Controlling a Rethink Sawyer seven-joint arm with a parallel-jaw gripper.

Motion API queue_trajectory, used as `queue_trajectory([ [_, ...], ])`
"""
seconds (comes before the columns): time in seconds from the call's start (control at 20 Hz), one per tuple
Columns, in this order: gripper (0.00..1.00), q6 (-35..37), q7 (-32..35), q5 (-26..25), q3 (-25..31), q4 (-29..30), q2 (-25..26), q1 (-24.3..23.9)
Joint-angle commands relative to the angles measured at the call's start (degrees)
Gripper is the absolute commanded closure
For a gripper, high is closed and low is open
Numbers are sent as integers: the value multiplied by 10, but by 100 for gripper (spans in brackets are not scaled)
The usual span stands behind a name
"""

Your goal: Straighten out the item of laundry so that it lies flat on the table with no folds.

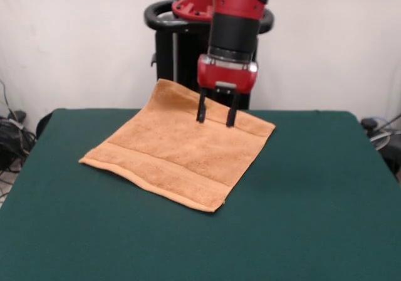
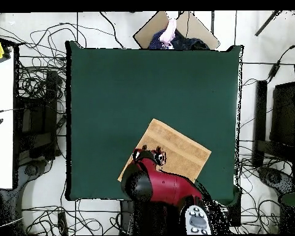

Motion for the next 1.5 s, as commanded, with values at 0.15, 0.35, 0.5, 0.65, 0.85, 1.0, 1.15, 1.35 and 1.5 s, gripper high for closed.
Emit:
queue_trajectory([
  [0.15, 0, 83, 59, 44, 59, -180, 99, 2],
  [0.35, 0, 109, 49, 43, 65, -231, 140, 3],
  [0.5, 0, 161, 41, 48, 42, -271, 167, 17],
  [0.65, 0, 176, 46, 39, 43, -259, 177, 10],
  [0.85, 0, 193, 56, 28, 53, -227, 170, 2],
  [1.0, 0, 213, 51, 19, 49, -215, 158, 7],
  [1.15, 0, 225, 45, 12, 44, -223, 159, 12],
  [1.35, 0, 220, 34, 0, 50, -241, 178, 9],
  [1.5, 0, 173, 32, -13, 57, -264, 220, 2],
])
